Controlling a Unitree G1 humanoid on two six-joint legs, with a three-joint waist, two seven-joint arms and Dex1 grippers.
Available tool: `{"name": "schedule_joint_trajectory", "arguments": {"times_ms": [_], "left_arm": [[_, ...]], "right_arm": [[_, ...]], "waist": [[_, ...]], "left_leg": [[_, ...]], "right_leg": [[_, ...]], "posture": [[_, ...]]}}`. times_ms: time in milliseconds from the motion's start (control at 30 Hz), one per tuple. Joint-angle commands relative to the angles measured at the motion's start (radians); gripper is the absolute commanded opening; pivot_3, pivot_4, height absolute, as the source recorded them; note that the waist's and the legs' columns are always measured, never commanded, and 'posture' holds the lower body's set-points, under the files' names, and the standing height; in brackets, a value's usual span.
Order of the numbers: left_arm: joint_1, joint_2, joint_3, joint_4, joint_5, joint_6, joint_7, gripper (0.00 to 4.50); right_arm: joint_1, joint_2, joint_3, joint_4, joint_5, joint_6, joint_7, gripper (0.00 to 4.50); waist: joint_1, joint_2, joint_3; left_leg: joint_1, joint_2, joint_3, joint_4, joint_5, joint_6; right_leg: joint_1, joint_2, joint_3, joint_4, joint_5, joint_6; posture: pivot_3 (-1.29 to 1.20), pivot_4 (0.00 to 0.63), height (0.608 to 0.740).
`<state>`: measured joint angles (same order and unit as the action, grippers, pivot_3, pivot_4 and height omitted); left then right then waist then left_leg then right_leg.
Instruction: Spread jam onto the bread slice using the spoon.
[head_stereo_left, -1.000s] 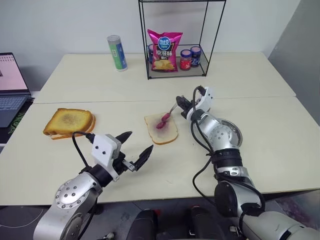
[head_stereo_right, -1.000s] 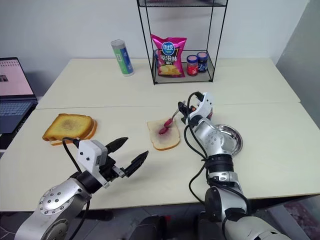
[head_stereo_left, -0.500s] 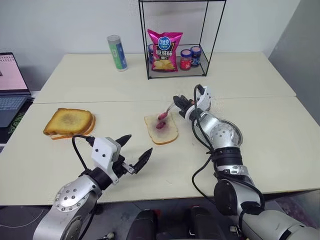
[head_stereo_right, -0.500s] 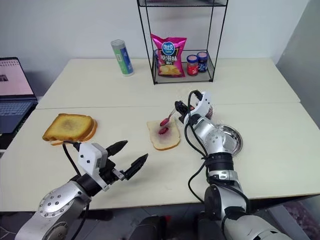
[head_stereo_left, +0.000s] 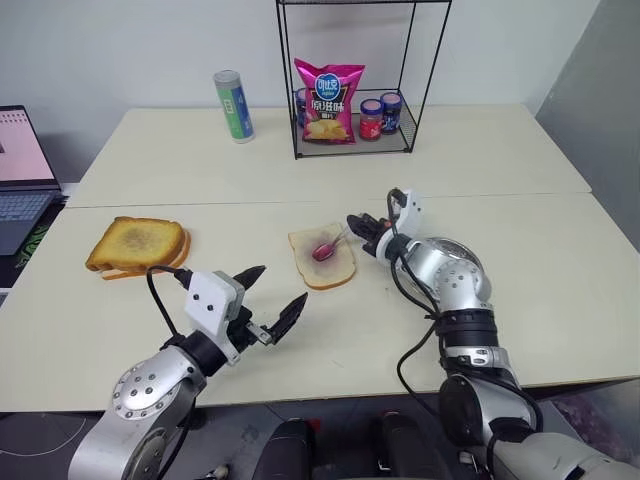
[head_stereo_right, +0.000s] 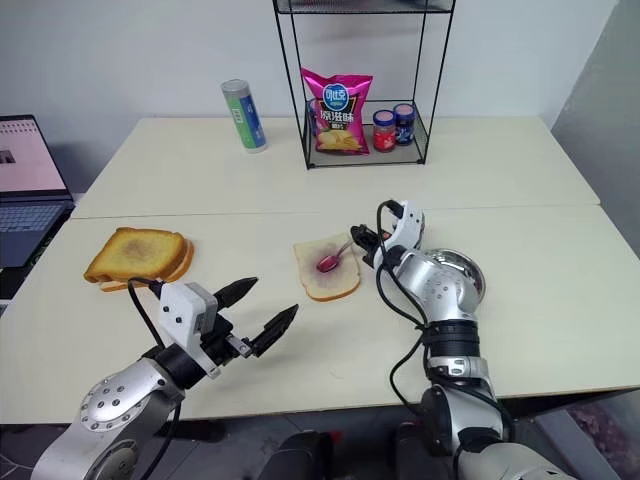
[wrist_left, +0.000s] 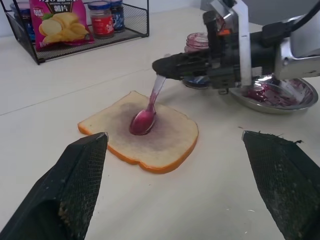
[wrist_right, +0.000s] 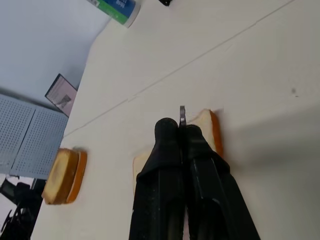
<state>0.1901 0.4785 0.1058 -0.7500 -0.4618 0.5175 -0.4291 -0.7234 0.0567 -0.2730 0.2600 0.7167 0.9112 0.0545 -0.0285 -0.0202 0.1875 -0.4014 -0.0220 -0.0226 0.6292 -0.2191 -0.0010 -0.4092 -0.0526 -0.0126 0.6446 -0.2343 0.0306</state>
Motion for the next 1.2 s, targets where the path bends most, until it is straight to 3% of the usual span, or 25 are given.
{"name": "schedule_joint_trajectory", "arguments": {"times_ms": [33, 667, 933, 1200], "left_arm": [[-0.016, 0.005, -0.005, -0.01, 0.002, -0.021, -0.014, 4.5], [-0.064, 0.011, -0.018, 0.048, -0.002, -0.03, -0.067, 4.5], [-0.158, 0.019, -0.055, 0.122, -0.007, -0.03, -0.126, 4.5], [-0.347, 0.069, -0.14, 0.262, -0.009, -0.06, -0.314, 4.5]], "right_arm": [[0.034, -0.025, -0.014, -0.102, 0.07, 0.122, 0.003, 0.06], [0.129, -0.11, -0.144, -0.319, 0.316, 0.473, -0.033, 0.06], [0.136, -0.081, -0.257, -0.449, 0.42, 0.333, -0.088, 0.06], [0.348, -0.317, -0.304, -0.726, 0.469, 0.259, -0.042, 0.06]], "waist": [[0.0, 0.0, 0.0], [0.0, 0.0, 0.0], [0.0, 0.0, 0.0], [0.014, 0.0, 0.0]], "left_leg": [[0.0, 0.0, 0.0, 0.0, 0.0, 0.0], [-0.001, 0.0, 0.0, 0.0, 0.0, 0.0], [-0.002, 0.0, 0.0, 0.0, 0.0, 0.0], [-0.007, -0.002, -0.001, 0.0, 0.0, 0.0]], "right_leg": [[0.0, 0.0, 0.0, 0.0, 0.0, 0.0], [0.0, 0.0, -0.001, -0.001, 0.0, 0.0], [-0.001, 0.0, -0.001, -0.001, 0.0, 0.001], [-0.003, 0.001, -0.002, -0.003, -0.001, 0.003]], "posture": [[0.0, 0.15, 0.74], [0.0, 0.15, 0.74], [0.0, 0.15, 0.74], [0.0, 0.15, 0.74]]}}
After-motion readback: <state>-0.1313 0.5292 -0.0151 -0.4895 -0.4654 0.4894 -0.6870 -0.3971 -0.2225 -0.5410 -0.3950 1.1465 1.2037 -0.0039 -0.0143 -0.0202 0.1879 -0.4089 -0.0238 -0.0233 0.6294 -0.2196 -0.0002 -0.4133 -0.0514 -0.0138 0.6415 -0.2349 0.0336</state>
